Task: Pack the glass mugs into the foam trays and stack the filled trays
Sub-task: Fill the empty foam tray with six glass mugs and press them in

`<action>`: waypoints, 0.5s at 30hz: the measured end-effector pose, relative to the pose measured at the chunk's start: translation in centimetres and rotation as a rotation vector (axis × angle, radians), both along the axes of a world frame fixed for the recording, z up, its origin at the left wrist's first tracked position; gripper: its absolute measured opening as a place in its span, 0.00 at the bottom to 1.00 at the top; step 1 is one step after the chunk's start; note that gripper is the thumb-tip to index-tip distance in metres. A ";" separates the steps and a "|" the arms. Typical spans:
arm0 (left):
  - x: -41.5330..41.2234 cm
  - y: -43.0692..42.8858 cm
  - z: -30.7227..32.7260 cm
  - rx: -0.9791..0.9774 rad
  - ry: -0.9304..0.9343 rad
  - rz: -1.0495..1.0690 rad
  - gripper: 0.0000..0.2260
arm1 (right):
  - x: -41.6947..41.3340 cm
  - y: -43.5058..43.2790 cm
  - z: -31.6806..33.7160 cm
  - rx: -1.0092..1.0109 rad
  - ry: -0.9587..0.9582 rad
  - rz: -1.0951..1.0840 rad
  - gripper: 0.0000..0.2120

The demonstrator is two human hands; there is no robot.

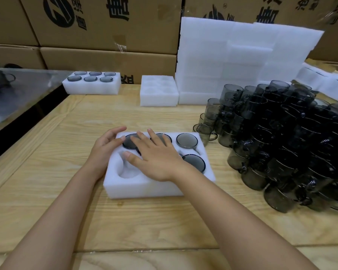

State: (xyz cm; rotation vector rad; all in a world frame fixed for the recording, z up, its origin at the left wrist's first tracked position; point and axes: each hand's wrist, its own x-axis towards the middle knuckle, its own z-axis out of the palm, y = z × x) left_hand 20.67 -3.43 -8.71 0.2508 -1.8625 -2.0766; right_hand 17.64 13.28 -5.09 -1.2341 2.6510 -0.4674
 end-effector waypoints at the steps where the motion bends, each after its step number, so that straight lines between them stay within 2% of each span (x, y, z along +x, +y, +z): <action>1: 0.1 0.0 0.0 0.004 -0.003 -0.006 0.14 | 0.1 0.4 0.4 -0.097 -0.073 0.001 0.29; 3: 0.1 -0.1 -0.1 0.013 -0.012 -0.013 0.13 | 0.4 1.6 1.7 -0.343 -0.207 -0.046 0.24; 4: 0.1 -0.1 0.0 0.013 -0.017 -0.012 0.13 | 0.4 2.6 2.4 -0.413 -0.155 -0.091 0.22; 6: 0.2 -0.1 0.0 0.008 -0.026 -0.008 0.12 | -0.1 5.3 4.1 -0.387 0.218 -0.229 0.18; 8: 0.1 -0.1 0.0 0.021 -0.023 -0.008 0.12 | -0.7 8.9 5.8 -0.223 0.577 -0.461 0.16; 9: 0.1 0.0 0.0 0.026 -0.020 -0.007 0.13 | -0.9 10.8 6.5 -0.133 0.666 -0.601 0.15; 10: 0.1 0.0 0.1 0.024 -0.018 -0.005 0.13 | -0.9 12.4 7.0 -0.060 0.689 -0.736 0.16; 12: 0.1 0.0 0.1 0.016 -0.016 0.000 0.13 | -0.6 14.8 7.7 0.116 0.587 -0.909 0.15; 15: 0.1 0.1 0.1 0.017 -0.015 0.006 0.14 | -0.8 16.2 8.1 0.391 0.367 -0.932 0.02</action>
